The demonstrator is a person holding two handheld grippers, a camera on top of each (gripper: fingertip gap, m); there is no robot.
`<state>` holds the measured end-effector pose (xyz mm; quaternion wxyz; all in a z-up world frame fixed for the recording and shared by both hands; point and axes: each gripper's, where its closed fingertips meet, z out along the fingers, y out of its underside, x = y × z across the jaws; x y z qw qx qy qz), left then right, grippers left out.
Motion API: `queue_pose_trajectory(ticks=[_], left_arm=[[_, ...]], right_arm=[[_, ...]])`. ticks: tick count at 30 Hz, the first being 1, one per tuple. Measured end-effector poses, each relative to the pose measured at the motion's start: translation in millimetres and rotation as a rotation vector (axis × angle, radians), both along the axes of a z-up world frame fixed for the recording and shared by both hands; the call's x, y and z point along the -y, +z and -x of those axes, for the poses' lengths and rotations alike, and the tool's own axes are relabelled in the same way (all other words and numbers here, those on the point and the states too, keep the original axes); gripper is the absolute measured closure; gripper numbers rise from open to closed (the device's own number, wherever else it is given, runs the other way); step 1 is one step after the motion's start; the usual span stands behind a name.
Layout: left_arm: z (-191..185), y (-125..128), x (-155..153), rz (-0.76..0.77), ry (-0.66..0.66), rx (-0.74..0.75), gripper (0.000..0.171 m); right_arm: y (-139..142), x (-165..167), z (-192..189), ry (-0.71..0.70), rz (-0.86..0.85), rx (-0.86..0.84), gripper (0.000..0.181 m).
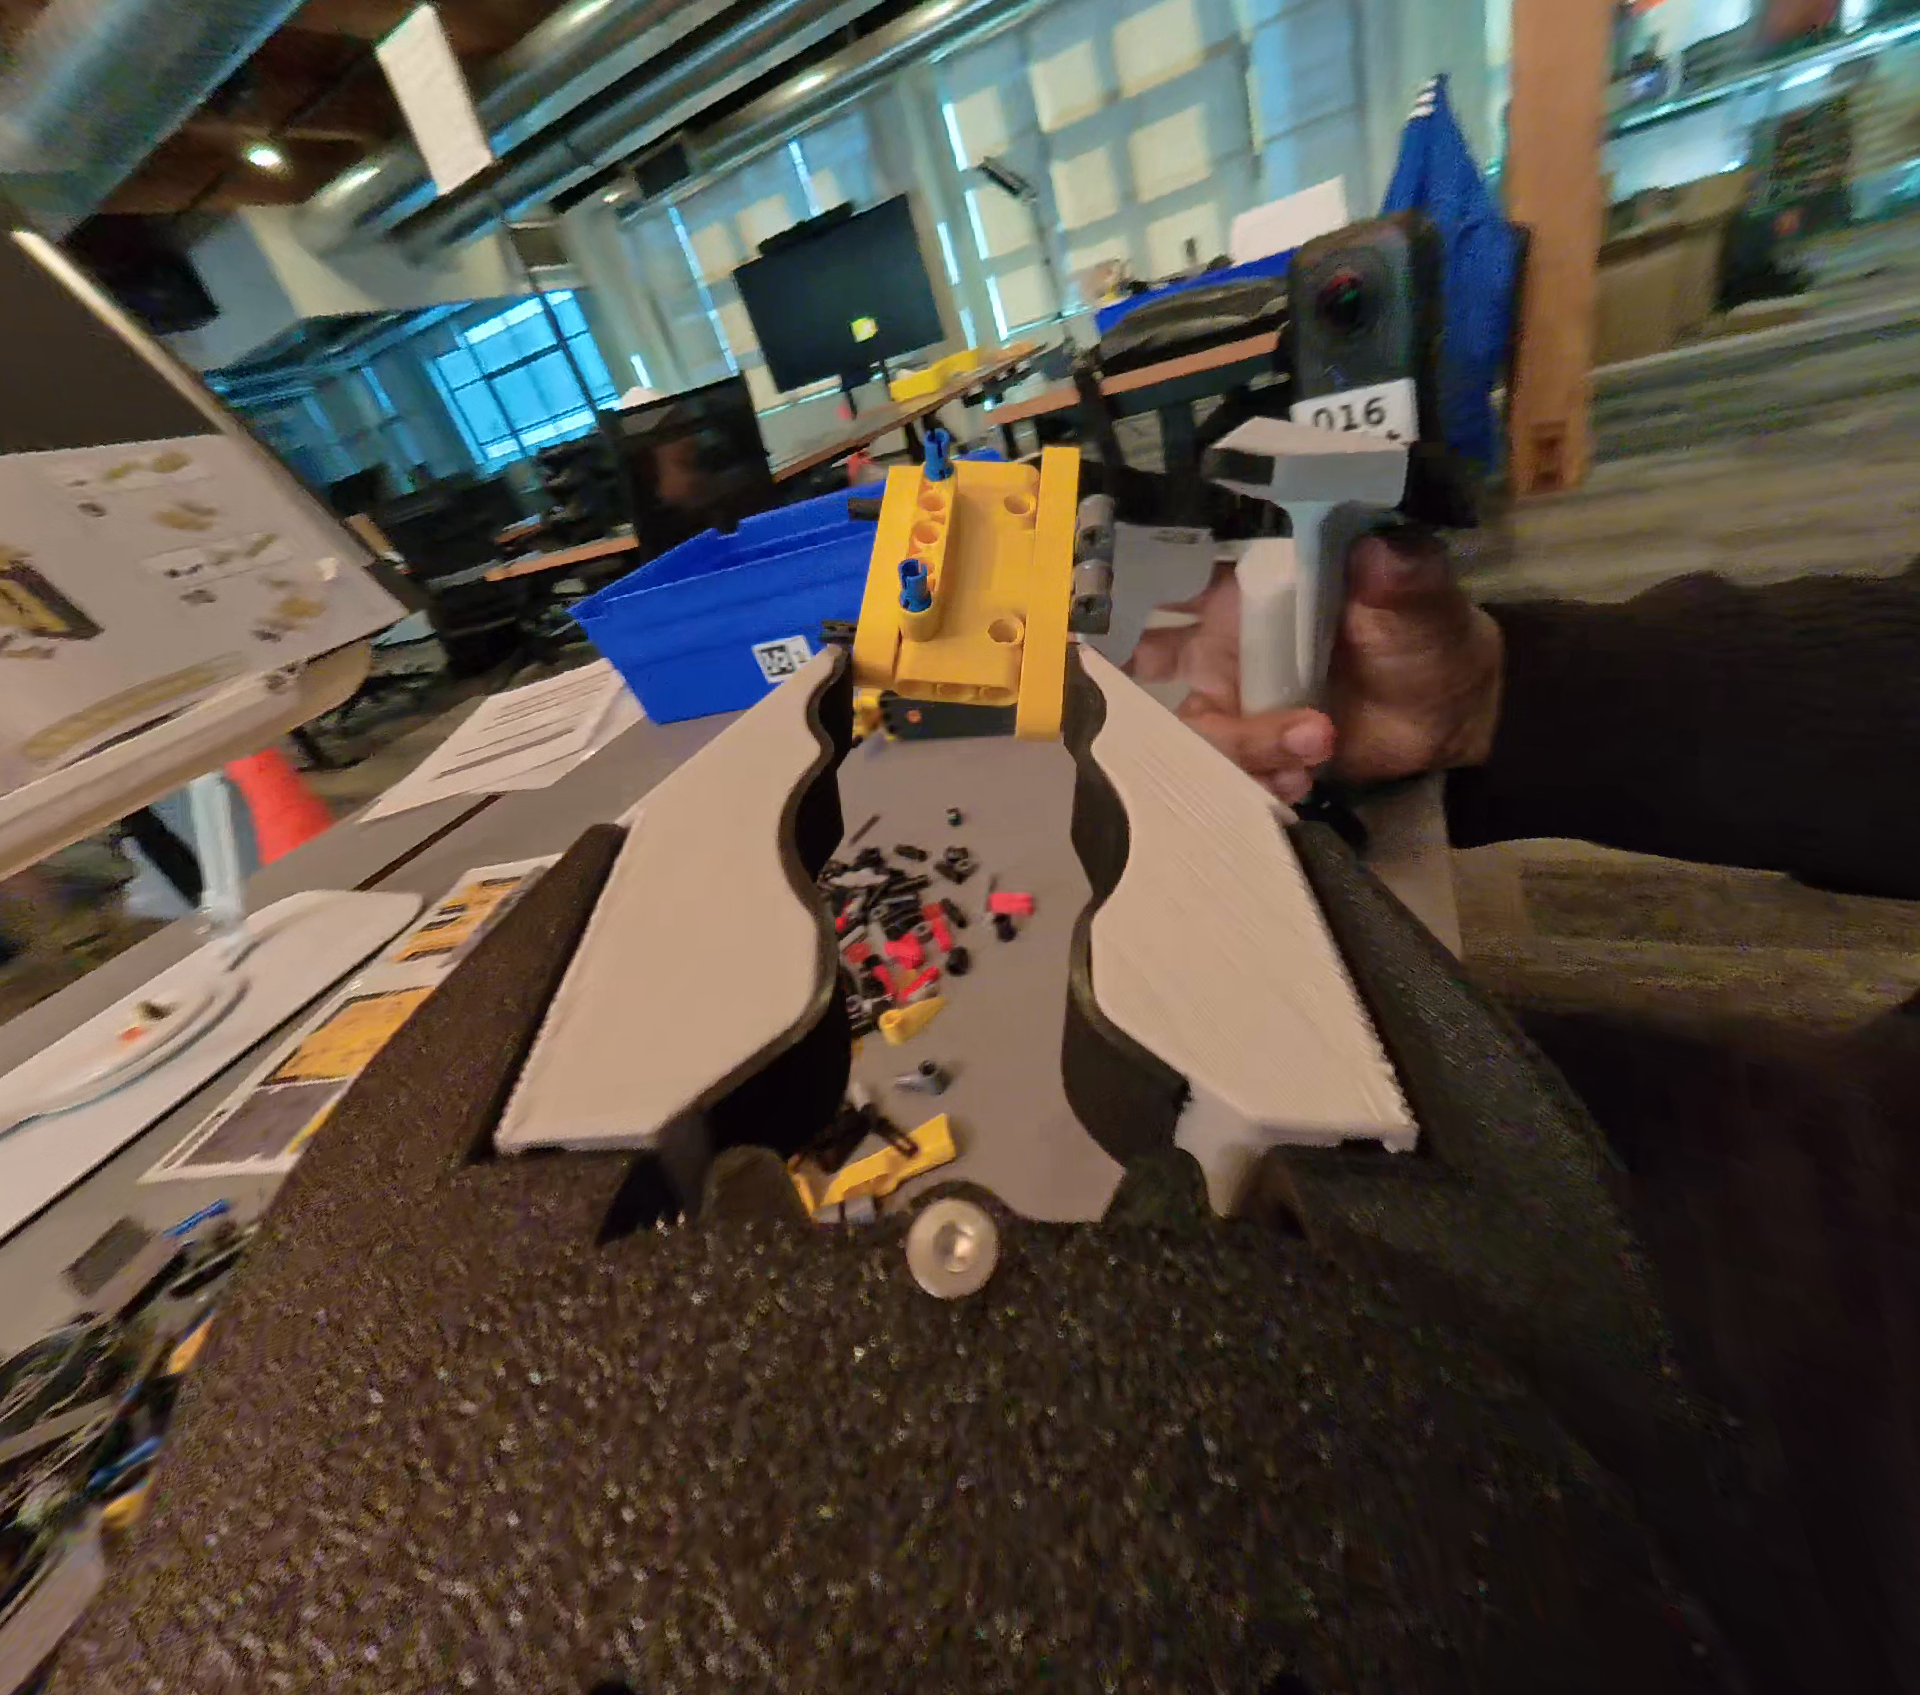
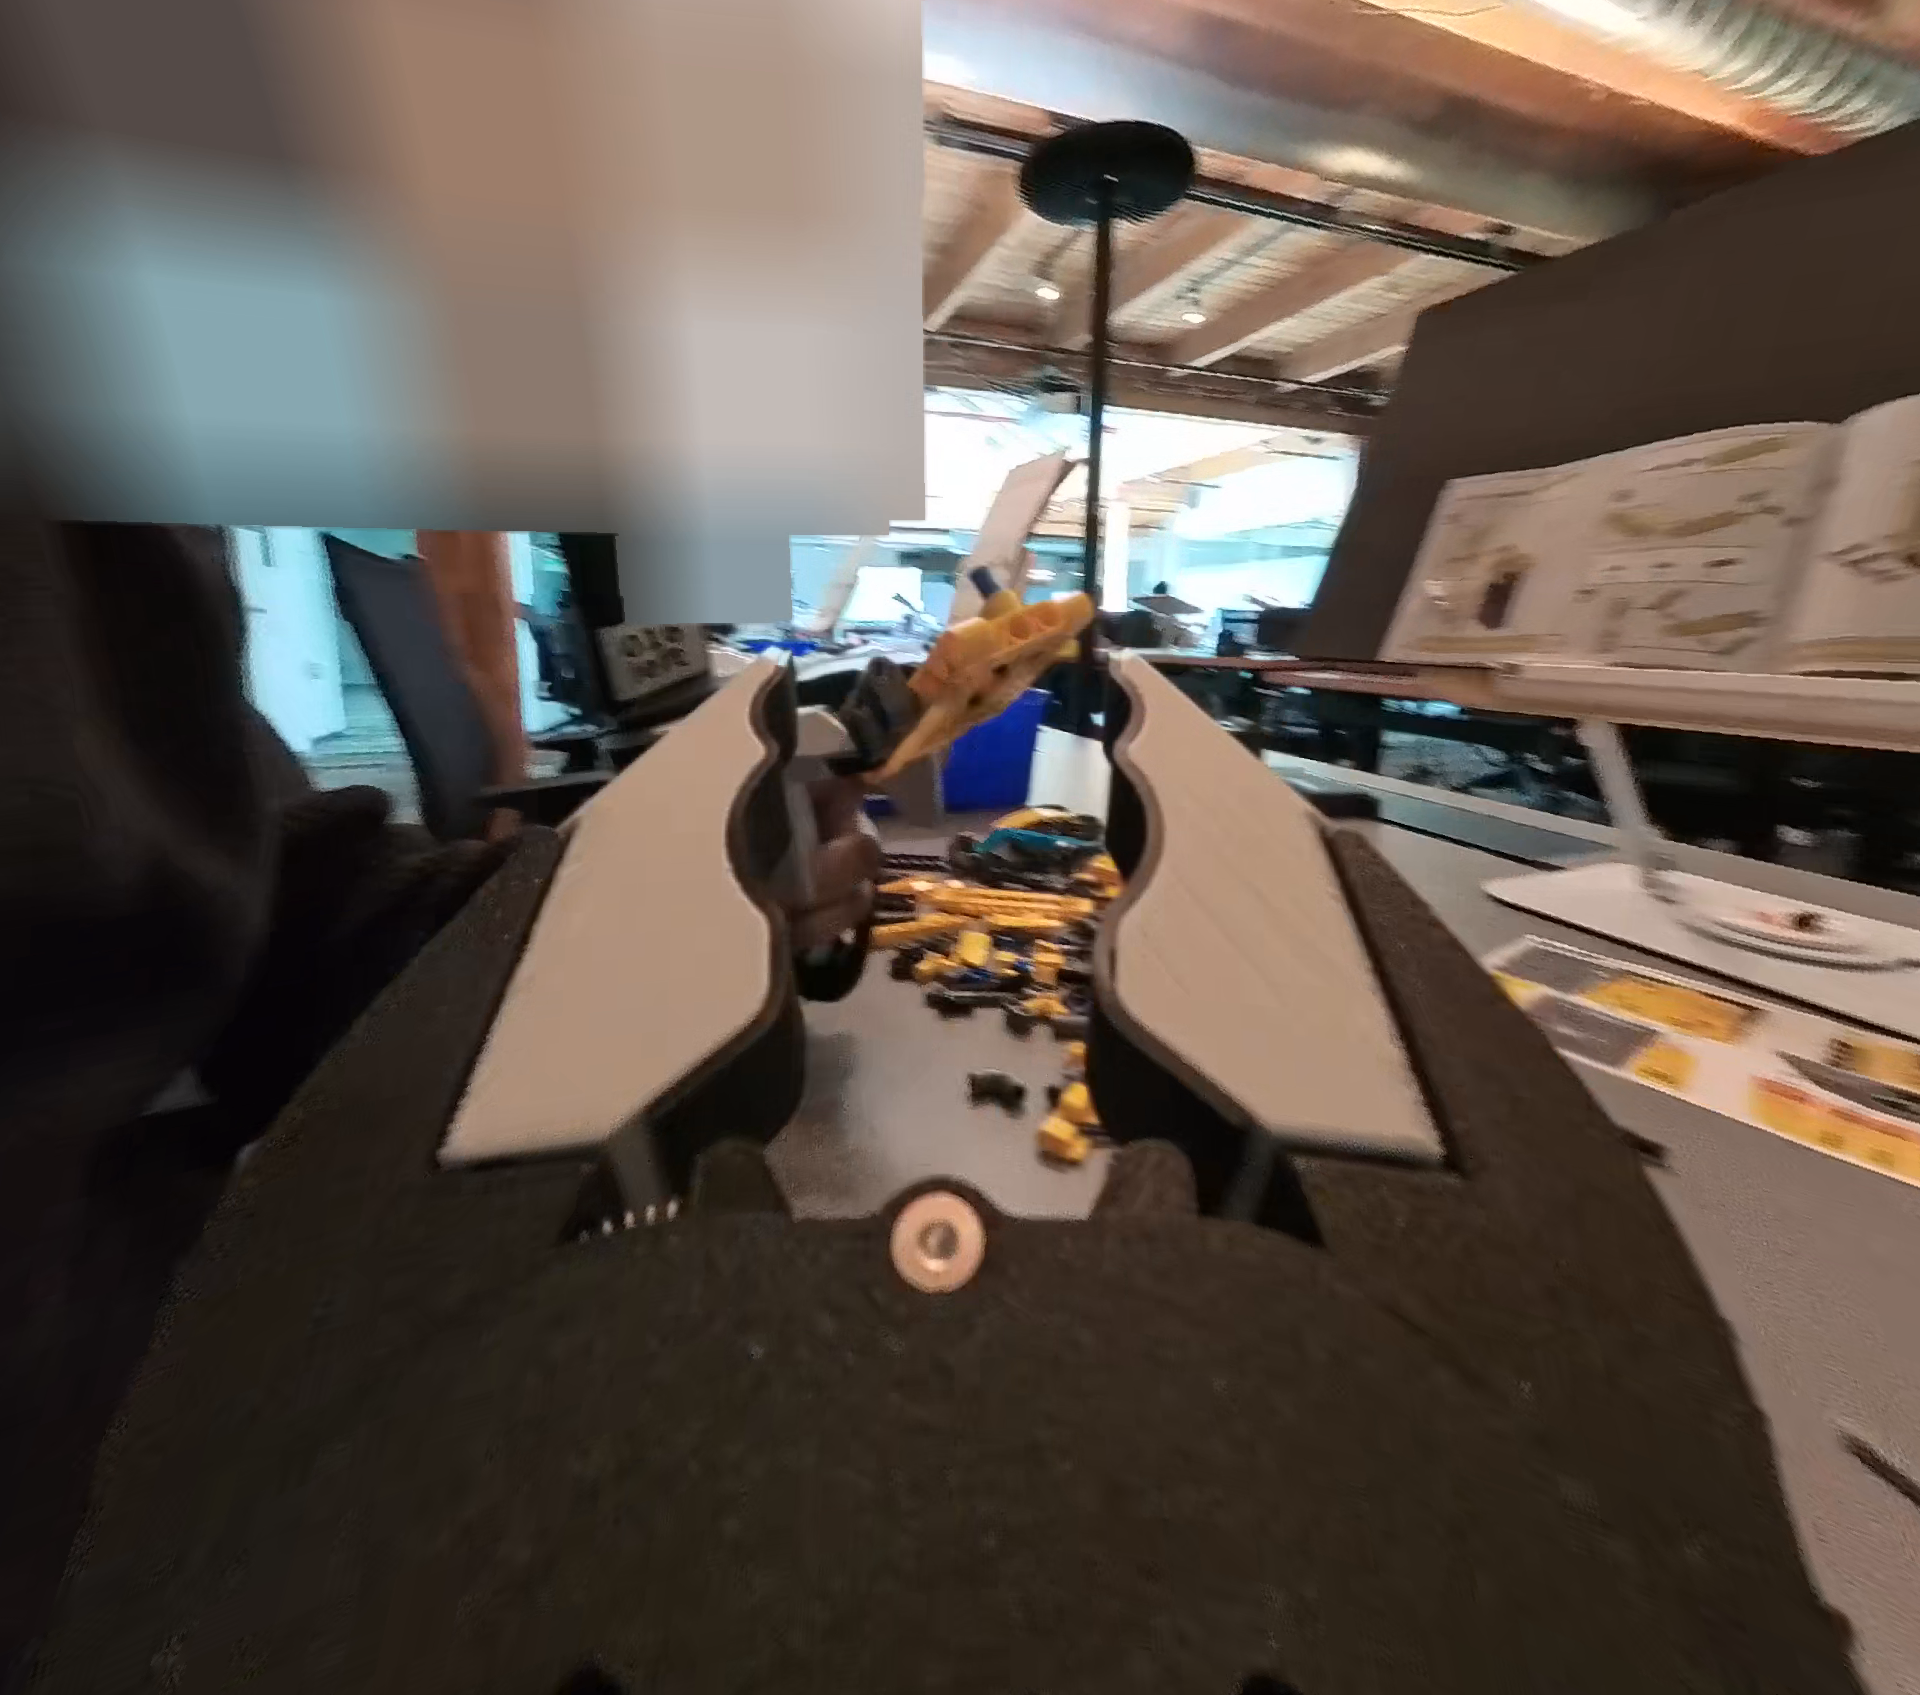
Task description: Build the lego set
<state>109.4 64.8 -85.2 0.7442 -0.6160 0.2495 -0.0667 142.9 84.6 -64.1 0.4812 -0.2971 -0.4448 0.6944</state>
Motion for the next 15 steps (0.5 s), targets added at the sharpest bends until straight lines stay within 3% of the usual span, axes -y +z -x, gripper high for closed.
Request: queue_pose_trajectory(ticks=[7,15], left_arm=[[-21,-3,14,0.024,-0.172,0.005,0.132],[-27,-2,21,0.048,-0.262,0.039,0.132]], right_arm=[[-2,23,-8,0.103,-0.058,-0.021,0.123],[-3,25,-7,0.116,-0.067,-0.013,0.123]])
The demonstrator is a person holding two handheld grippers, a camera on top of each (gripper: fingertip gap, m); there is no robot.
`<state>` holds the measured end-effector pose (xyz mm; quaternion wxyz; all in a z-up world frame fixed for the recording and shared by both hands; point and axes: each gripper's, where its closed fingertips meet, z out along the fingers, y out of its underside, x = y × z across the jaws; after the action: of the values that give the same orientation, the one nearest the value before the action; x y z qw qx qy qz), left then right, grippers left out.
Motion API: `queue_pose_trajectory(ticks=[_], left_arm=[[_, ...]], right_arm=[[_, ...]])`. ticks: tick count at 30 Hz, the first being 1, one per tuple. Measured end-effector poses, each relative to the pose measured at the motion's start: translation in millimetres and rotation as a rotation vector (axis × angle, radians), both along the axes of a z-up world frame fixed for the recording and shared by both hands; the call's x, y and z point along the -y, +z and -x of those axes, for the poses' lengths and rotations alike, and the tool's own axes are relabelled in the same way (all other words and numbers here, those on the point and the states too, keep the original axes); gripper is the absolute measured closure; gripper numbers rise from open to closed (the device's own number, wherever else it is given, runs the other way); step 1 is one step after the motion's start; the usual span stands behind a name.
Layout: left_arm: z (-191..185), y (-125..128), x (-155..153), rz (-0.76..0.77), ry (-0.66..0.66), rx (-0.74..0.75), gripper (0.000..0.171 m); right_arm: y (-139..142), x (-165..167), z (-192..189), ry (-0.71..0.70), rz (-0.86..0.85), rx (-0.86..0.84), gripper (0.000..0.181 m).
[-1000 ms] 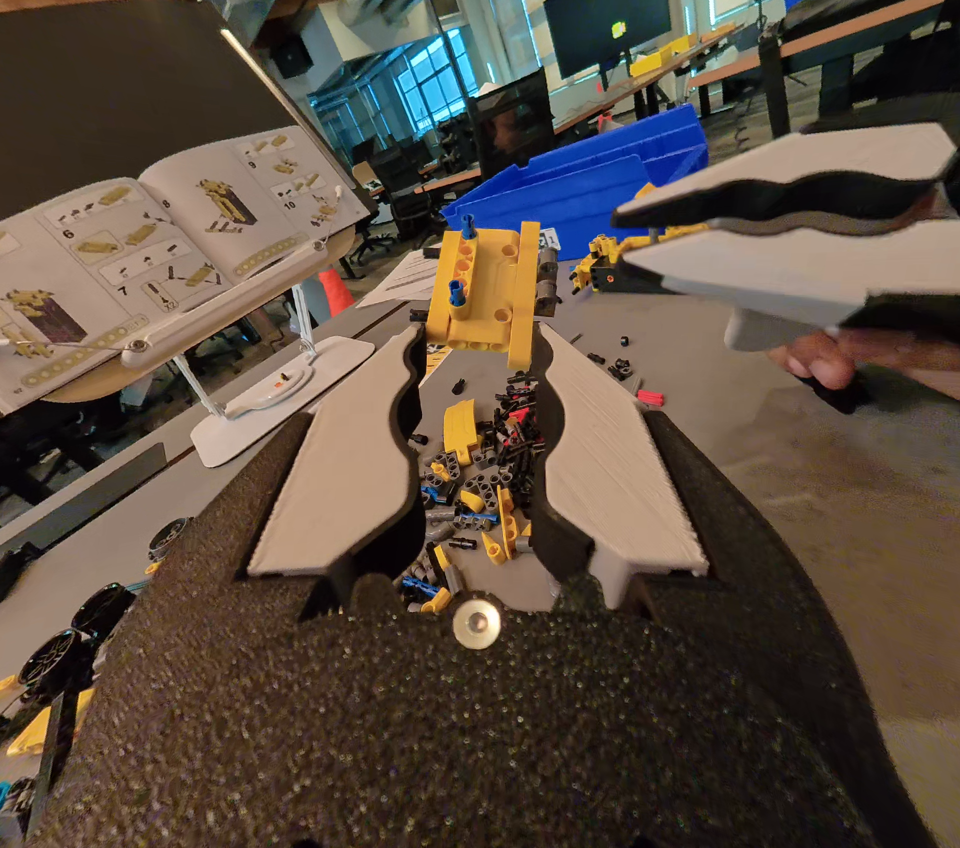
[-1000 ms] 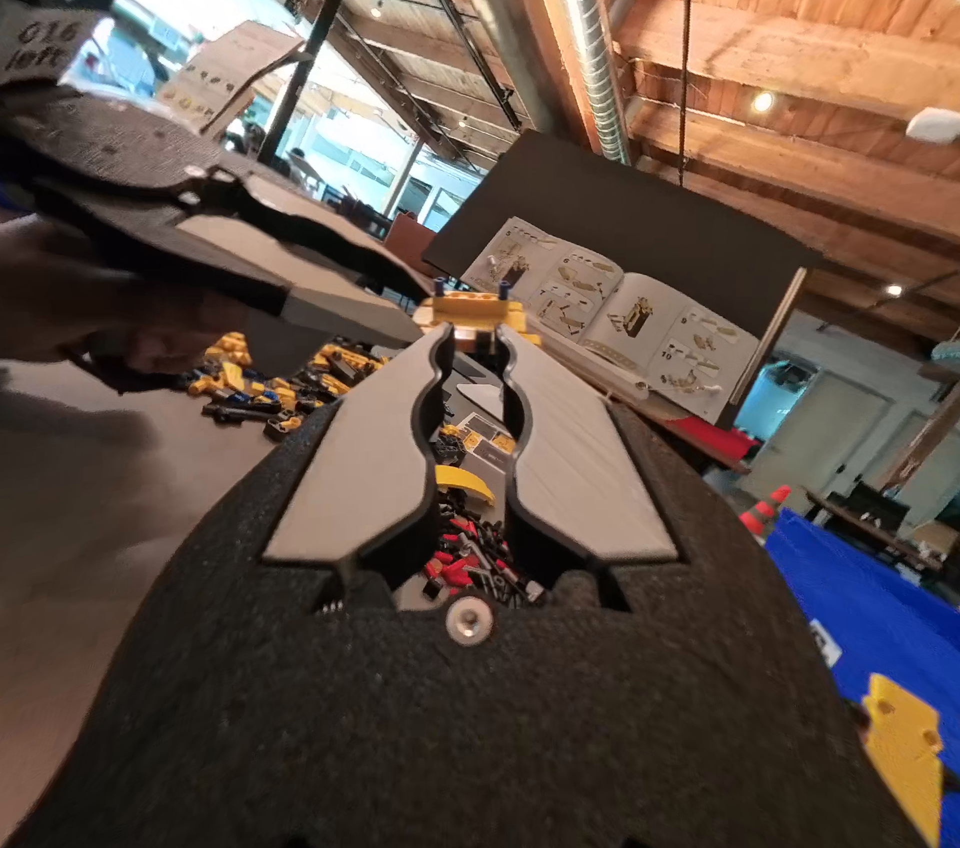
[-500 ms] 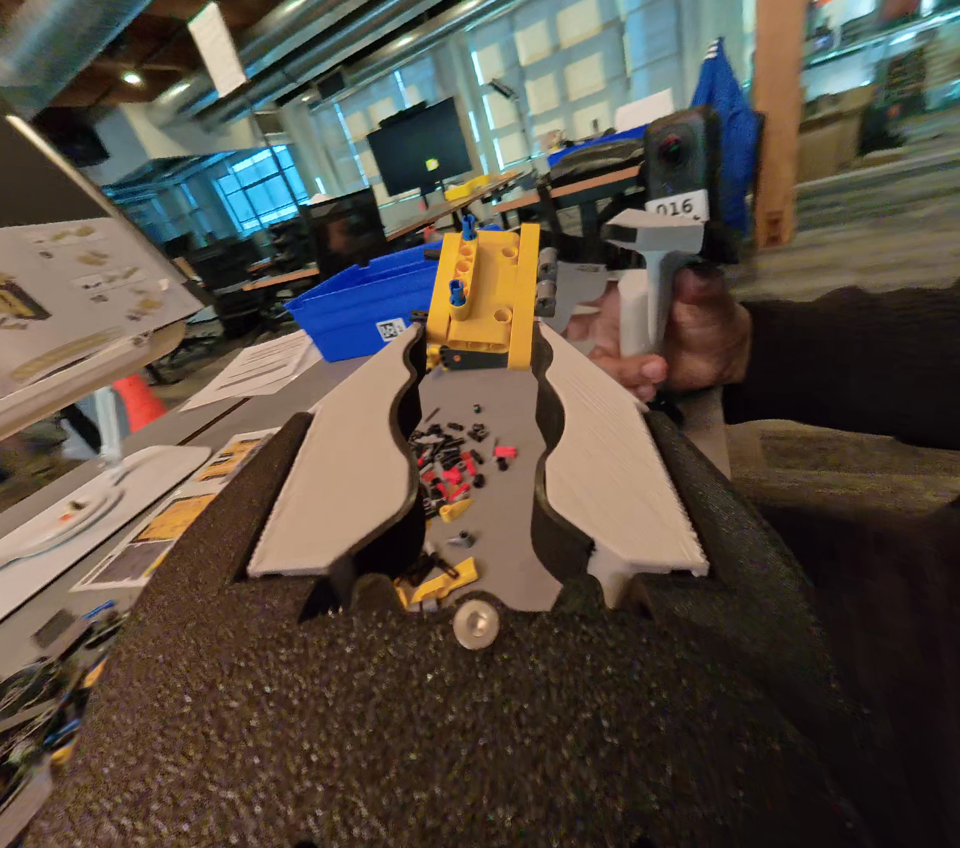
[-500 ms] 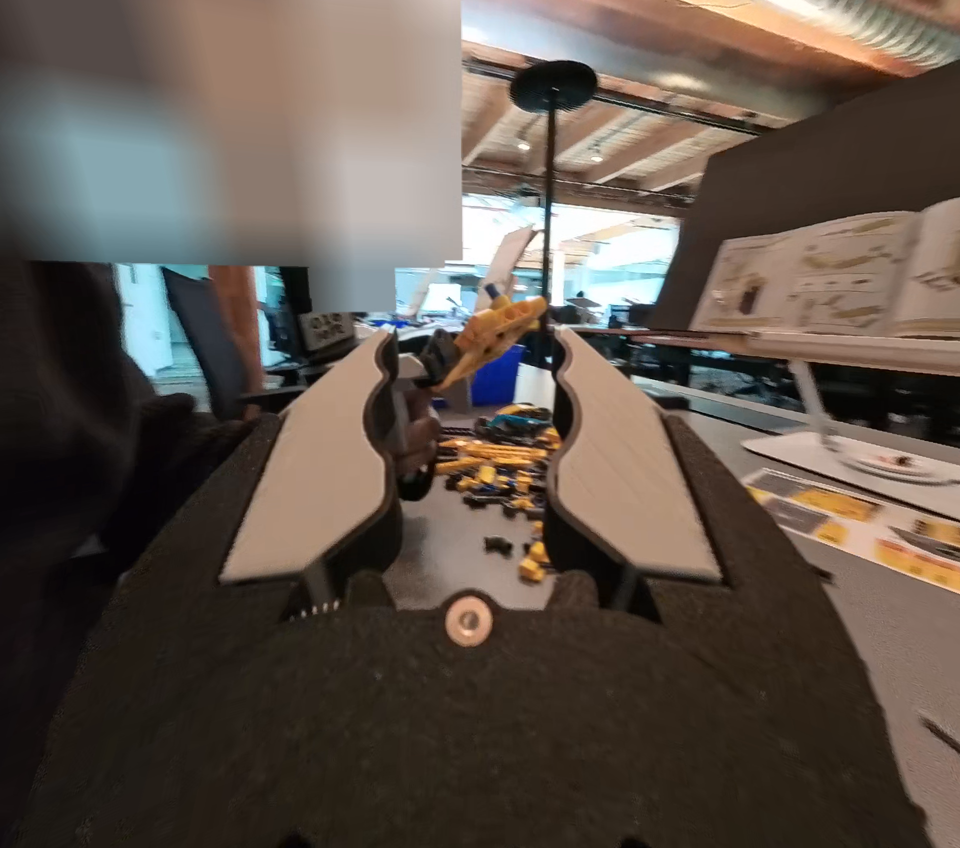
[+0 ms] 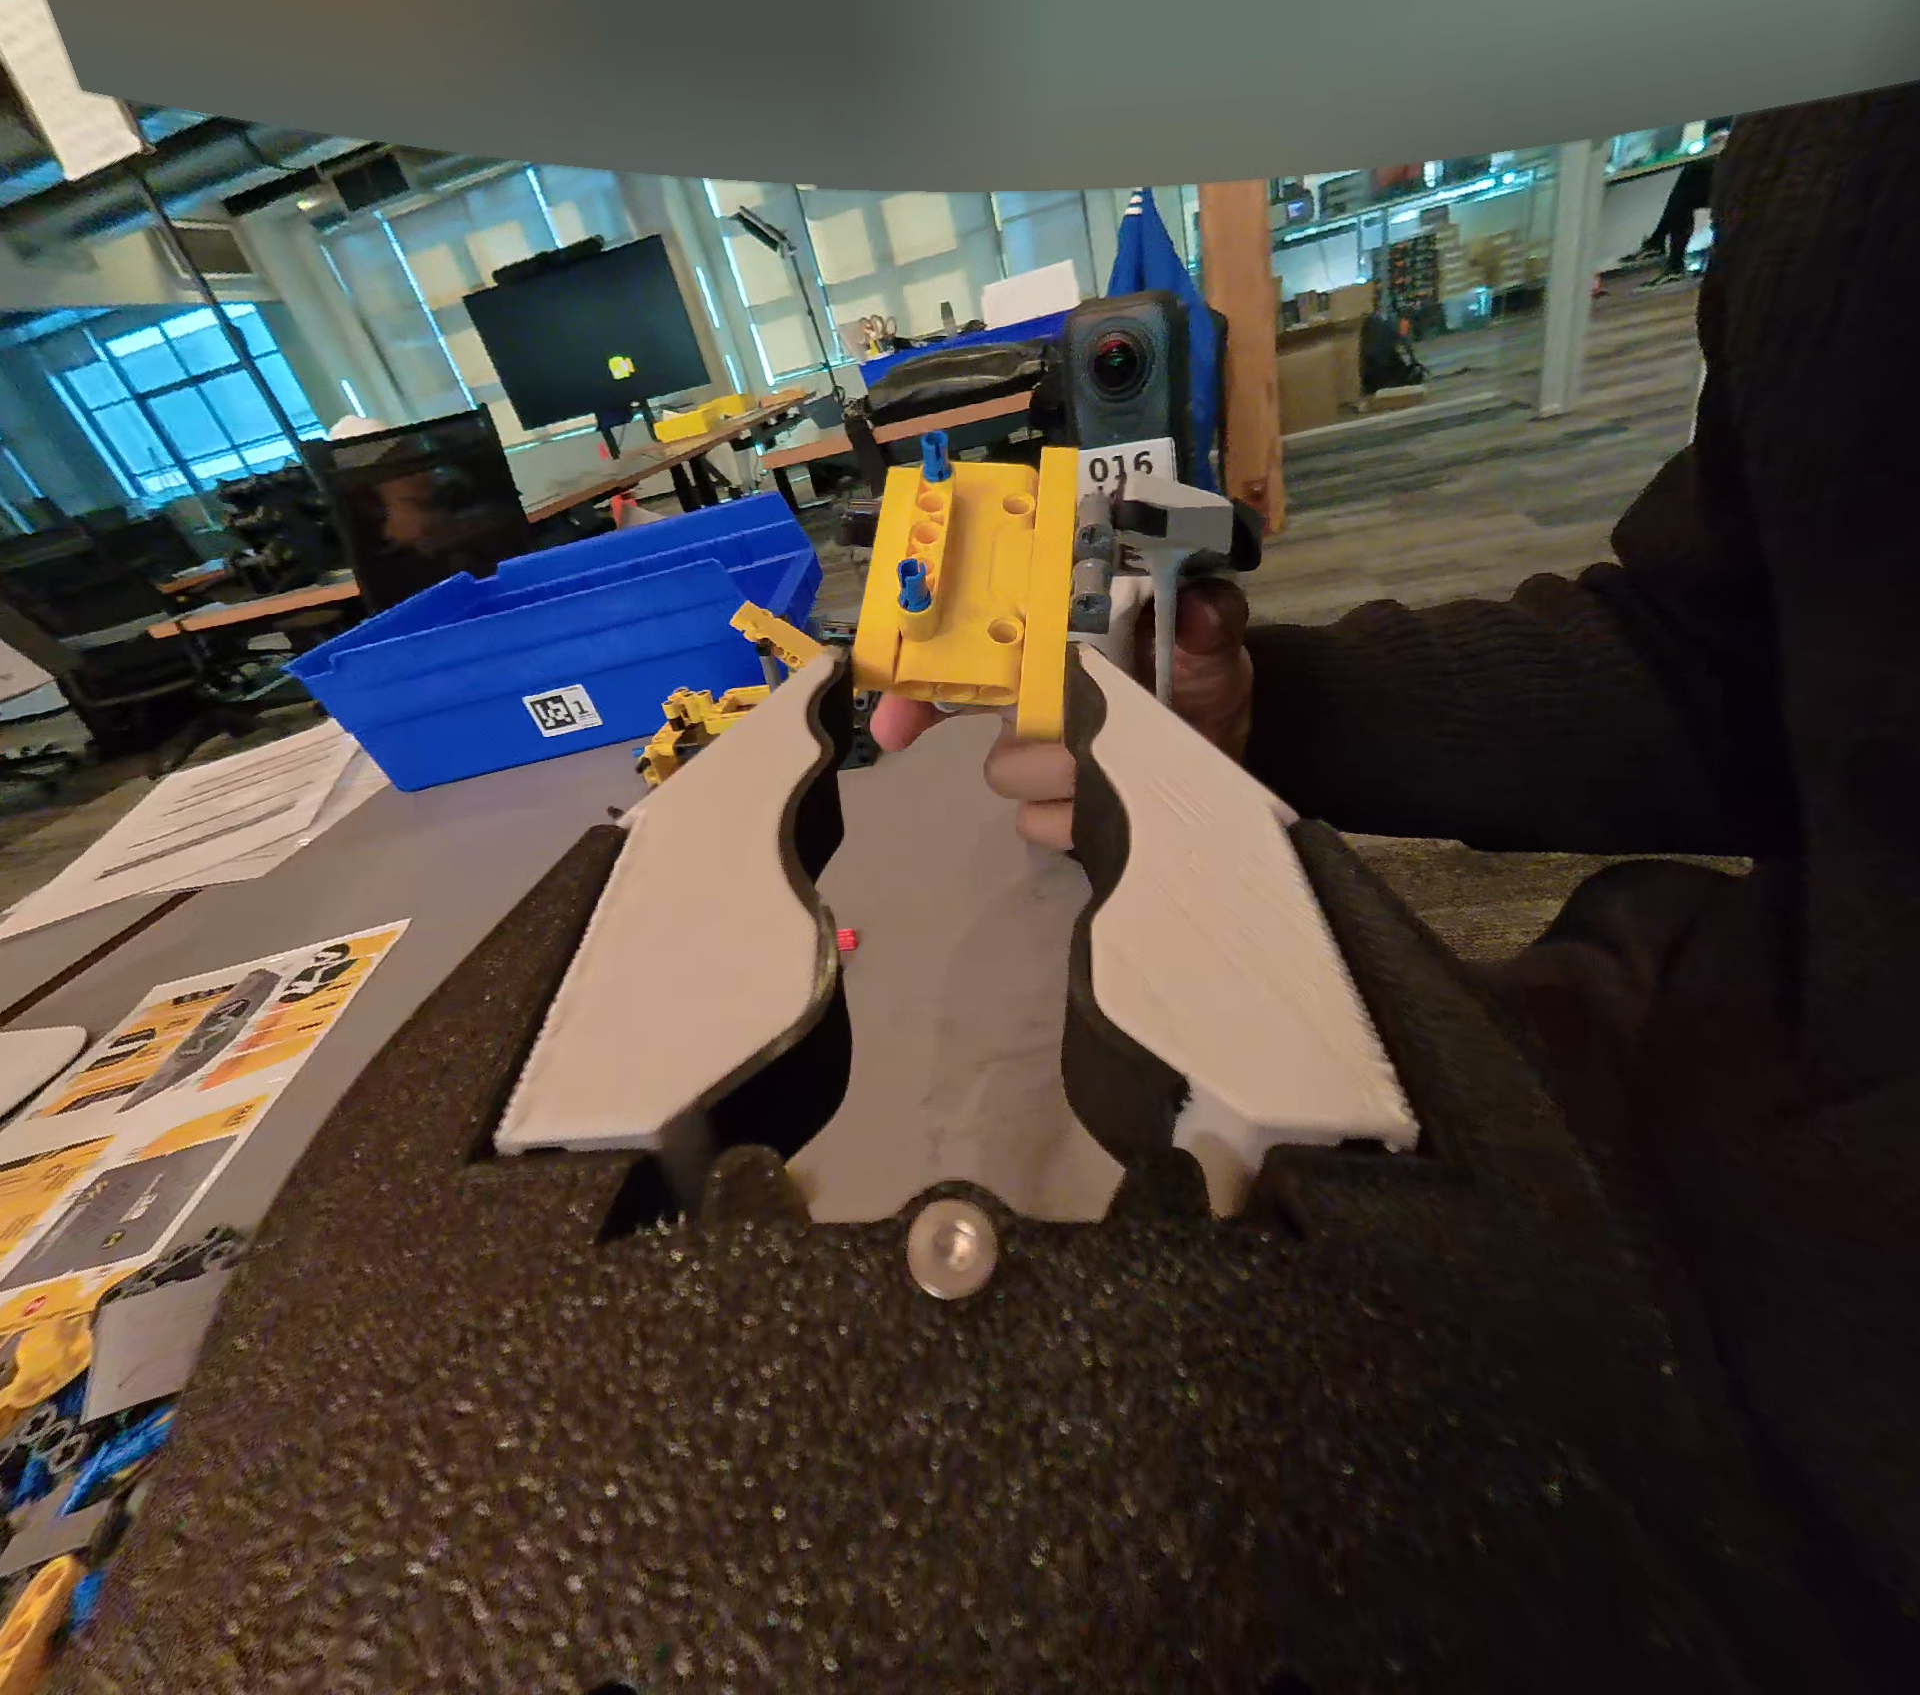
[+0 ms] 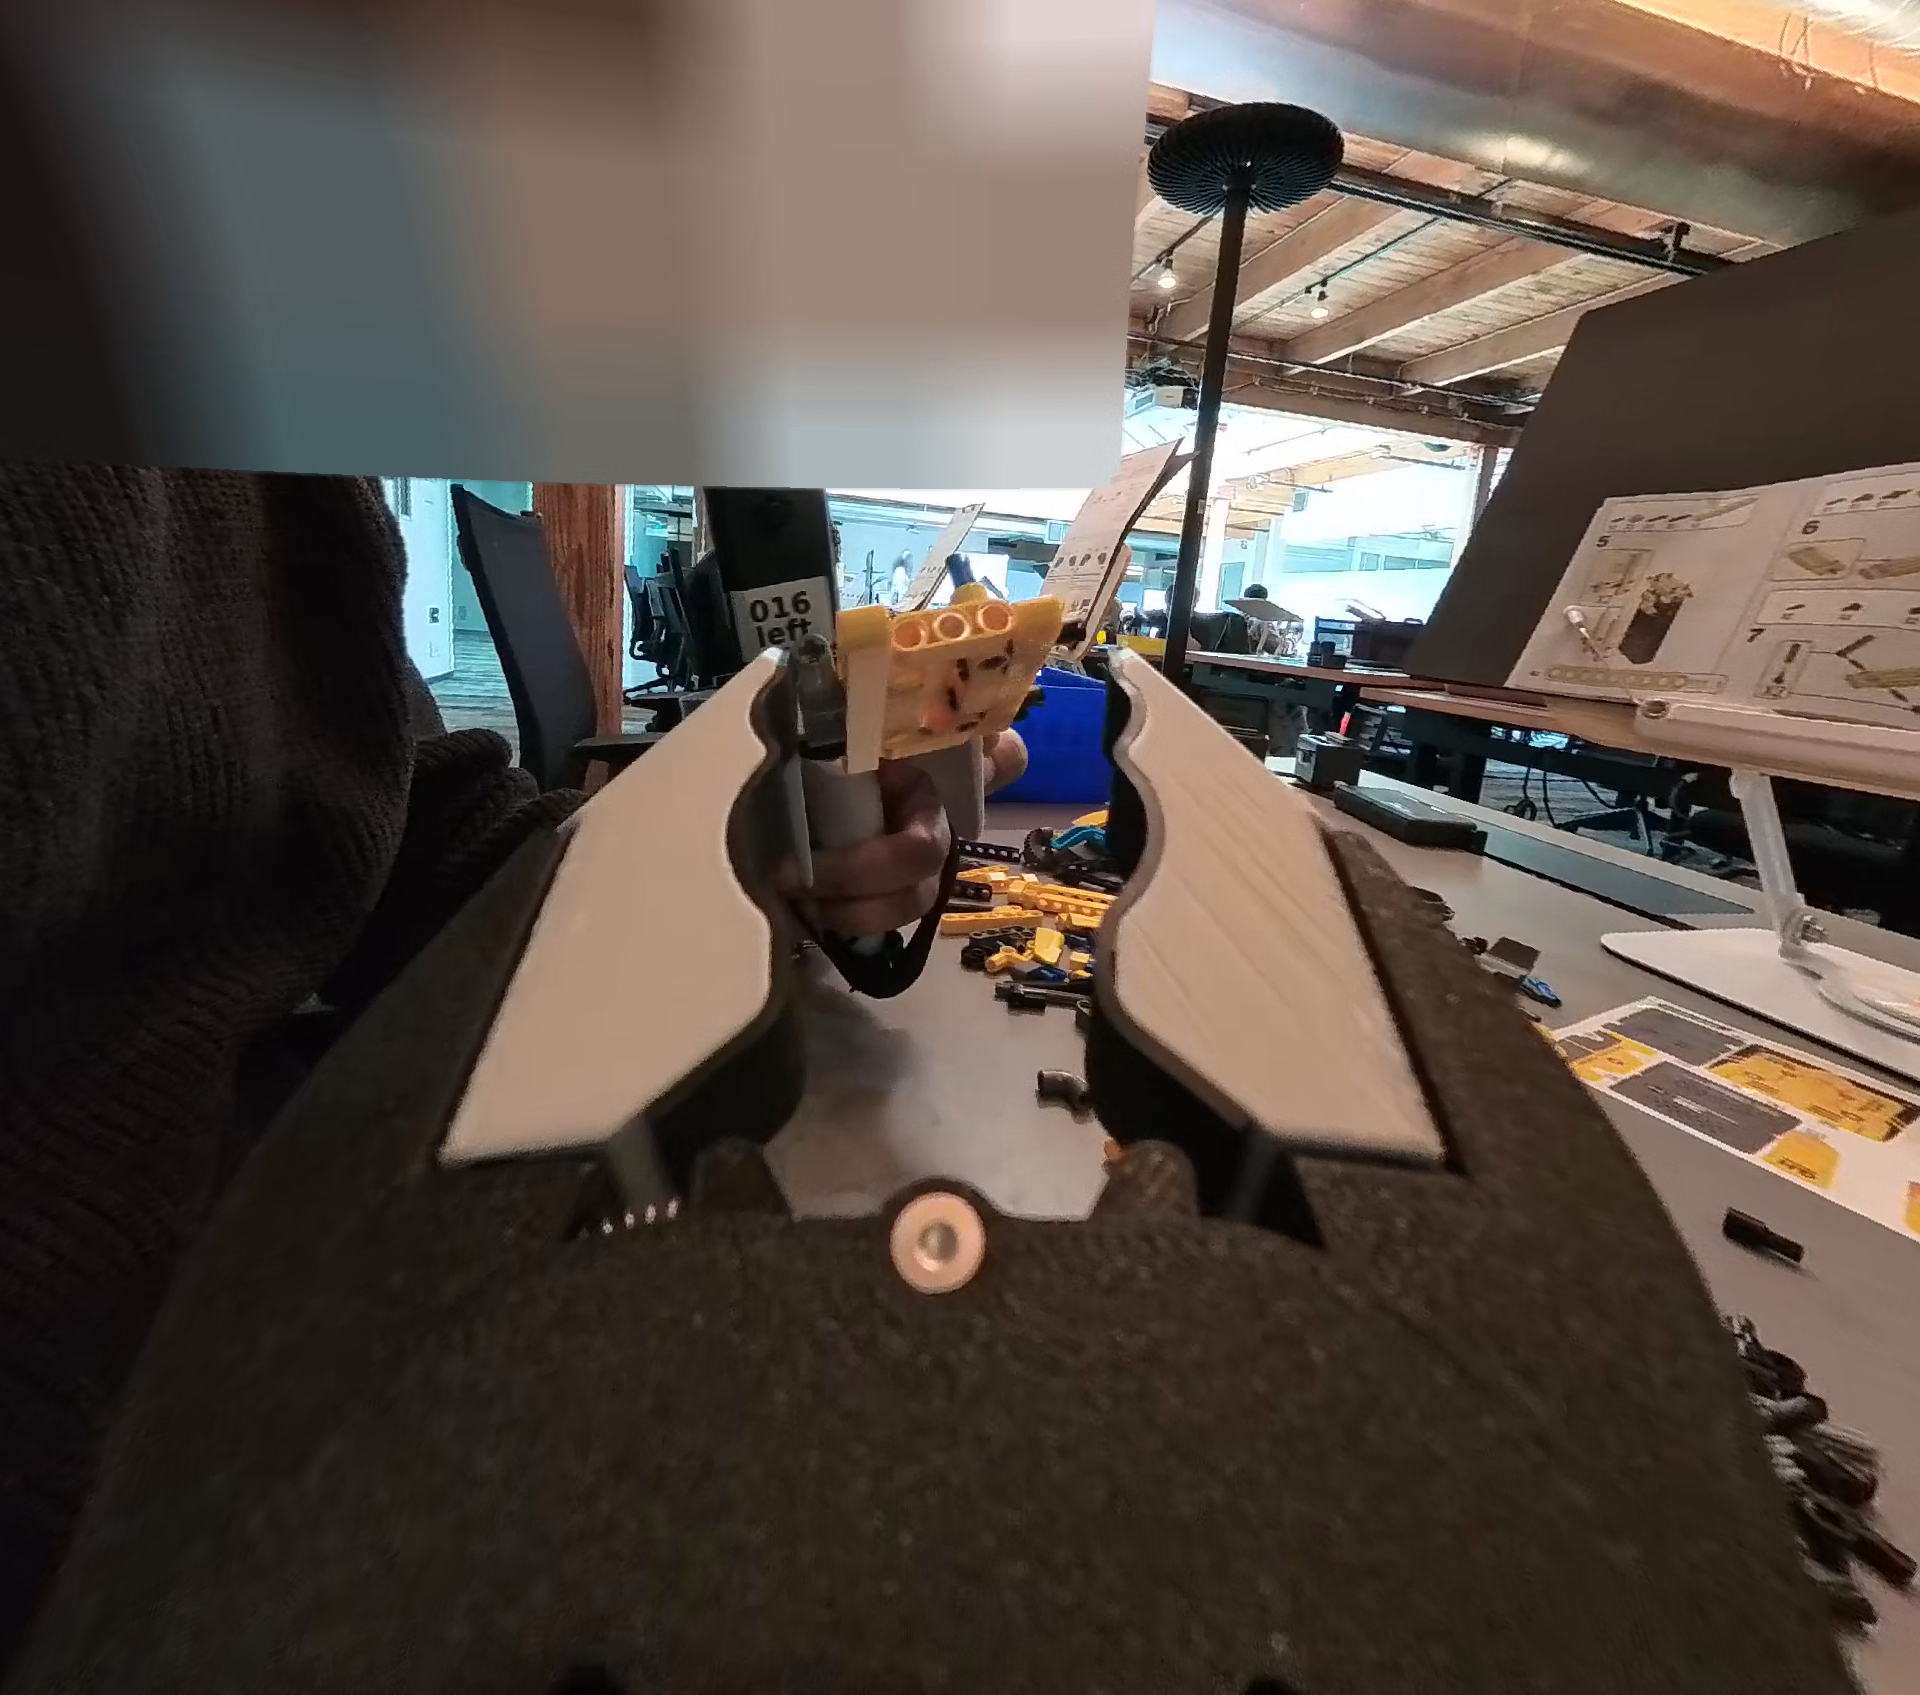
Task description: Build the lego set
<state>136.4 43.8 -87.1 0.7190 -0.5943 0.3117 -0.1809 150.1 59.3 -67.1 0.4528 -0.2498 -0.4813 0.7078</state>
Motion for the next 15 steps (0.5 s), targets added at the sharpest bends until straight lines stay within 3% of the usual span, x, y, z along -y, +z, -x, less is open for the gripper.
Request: queue_pose_trajectory(ticks=[15], left_arm=[[-5.1,-5.6,-1.1,0.118,-0.093,0.069,0.132]], right_arm=[[1.2,3.2,-3.2,0.002,-0.019,-0.028,0.125]])
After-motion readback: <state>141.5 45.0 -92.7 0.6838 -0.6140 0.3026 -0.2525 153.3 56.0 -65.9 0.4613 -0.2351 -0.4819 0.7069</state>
